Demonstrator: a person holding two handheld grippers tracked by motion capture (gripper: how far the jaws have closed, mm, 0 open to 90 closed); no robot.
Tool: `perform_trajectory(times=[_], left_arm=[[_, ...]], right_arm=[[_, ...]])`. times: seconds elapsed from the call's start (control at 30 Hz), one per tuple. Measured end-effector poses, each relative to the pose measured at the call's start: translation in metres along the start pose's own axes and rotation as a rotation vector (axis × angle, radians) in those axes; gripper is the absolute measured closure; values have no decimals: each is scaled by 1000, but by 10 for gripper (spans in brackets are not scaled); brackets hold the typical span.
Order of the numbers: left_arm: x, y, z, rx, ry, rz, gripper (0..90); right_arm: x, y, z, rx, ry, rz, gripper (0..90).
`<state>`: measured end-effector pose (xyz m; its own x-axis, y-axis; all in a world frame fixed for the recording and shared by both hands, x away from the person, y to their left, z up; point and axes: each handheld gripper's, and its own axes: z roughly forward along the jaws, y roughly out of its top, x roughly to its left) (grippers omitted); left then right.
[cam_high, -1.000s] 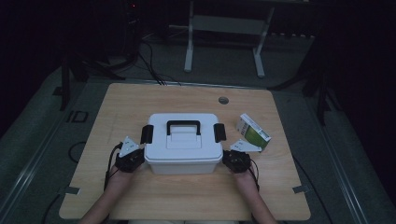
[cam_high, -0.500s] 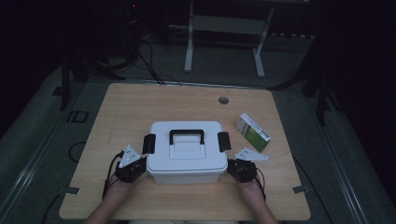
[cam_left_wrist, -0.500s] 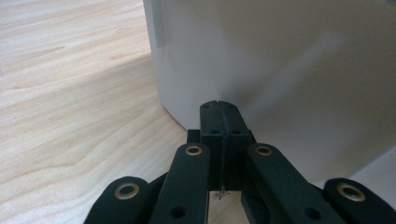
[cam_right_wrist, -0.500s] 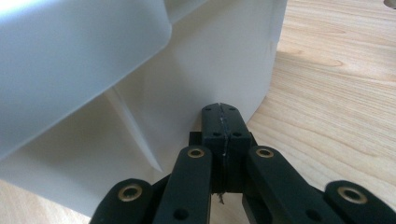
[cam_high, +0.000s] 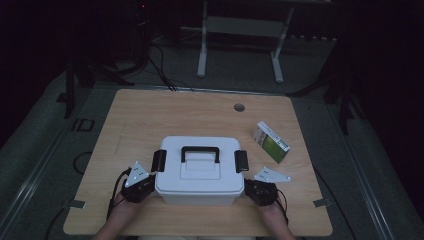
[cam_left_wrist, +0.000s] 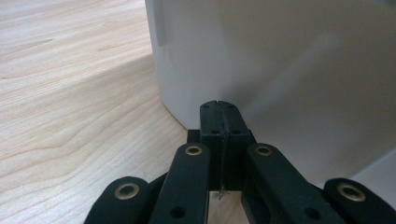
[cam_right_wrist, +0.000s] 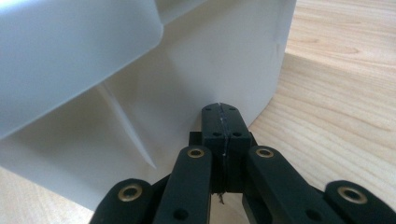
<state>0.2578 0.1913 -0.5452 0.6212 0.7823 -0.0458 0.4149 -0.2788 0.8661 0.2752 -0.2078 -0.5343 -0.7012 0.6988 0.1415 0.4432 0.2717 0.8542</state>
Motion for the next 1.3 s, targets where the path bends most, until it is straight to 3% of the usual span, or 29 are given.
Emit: perform_trajectory(times=[0.53,0.6,0.77,0.87,1.07,1.2,1.3], left_arm=[[-1,-1,-1,-1,-37,13,897],[-2,-2,-2,-5,-31,29,897],[3,-4,-2,4,-72,-10,891],[4,-6,-2,16,-66,2,809],[10,-11,-7,36,-77,-11,641],[17,-15,-11,66,-113,-8,490],[20,-17,-14,78,-110,-8,393]], right_arm=[[-4,-2,-4,-1,3,-2,900],[-4,-3,-5,-5,0,4,900],[-4,-4,-5,-19,-10,-11,871],[-8,-5,-4,-14,-43,-40,847],[-20,-9,-9,-24,-58,-36,711],[-28,-11,-15,-37,-73,-49,477],[-34,-14,-18,-45,-72,-36,324]])
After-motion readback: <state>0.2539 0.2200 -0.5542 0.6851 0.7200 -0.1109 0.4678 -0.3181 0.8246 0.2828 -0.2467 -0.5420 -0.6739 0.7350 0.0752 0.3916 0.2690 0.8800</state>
